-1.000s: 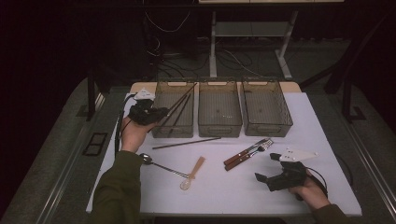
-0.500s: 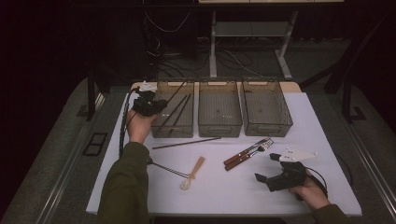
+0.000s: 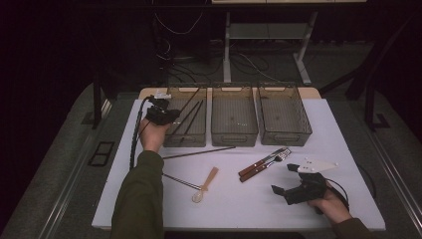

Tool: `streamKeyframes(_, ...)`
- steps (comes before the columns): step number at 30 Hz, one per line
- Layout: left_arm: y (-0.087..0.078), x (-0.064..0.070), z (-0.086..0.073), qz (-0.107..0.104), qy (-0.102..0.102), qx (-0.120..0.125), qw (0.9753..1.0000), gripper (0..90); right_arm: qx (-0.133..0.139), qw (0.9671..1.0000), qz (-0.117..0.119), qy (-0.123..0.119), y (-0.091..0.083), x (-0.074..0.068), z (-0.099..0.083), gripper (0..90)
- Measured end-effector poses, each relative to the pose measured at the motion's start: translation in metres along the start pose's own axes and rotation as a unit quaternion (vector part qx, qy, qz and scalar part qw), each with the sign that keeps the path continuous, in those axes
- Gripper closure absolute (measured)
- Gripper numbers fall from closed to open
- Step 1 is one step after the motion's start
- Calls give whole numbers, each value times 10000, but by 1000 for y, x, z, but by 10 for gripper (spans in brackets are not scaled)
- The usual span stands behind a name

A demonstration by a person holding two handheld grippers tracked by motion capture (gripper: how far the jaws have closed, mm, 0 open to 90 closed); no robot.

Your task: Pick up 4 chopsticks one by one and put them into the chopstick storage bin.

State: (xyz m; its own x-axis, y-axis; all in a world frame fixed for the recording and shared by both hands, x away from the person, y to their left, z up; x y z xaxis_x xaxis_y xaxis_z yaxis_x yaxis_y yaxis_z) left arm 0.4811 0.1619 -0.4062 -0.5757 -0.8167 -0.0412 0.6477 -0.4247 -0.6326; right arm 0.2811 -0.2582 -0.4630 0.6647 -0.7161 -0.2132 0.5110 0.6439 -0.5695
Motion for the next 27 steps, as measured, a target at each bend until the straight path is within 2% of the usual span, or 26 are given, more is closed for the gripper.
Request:
streamKeyframes(4,2,0,-2,24,-48,-32,10000,833,3,10000,7,-8,0,0,0,9)
streamKeyframes(9,2,1,-4,131,-14,-9,9999,679,1,10000,6,-10,0,0,0,9)
streamKeyframes(12,0,2,-4,53,81,0,10000,625,0,10000,7,-10,0,0,0,9)
streamKeyframes(17,-8,9,-4,-72,276,196,9994,540,10,10000,-17,8,0,0,0,9)
streamKeyframes(21,-17,17,-5,-217,415,252,9986,474,10,10000,-15,13,1,0,0,9)
streamKeyframes(22,-20,19,-6,-274,457,256,9982,460,8,10000,-21,16,1,0,0,9)
streamKeyframes(25,-29,25,-8,-529,408,350,9972,428,9,10000,-31,19,0,0,0,9)
streamKeyframes(27,-34,30,-10,-624,521,354,9961,406,10,10000,-35,29,0,0,0,9)
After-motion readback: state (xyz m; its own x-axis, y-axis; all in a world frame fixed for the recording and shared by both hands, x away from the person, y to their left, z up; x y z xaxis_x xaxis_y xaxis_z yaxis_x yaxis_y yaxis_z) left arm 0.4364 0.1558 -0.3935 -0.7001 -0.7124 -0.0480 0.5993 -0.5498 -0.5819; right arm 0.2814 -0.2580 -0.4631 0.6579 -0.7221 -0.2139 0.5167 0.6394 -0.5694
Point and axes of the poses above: each handheld gripper's, and its own axes: y roughly forward along the jaws, z roughly out of its top, x roughly to its right, the point moved 3 cm from there along y, roughly forward along the jaws, and after that the axes turned 7 degrees about y, right-handed, at the moved point
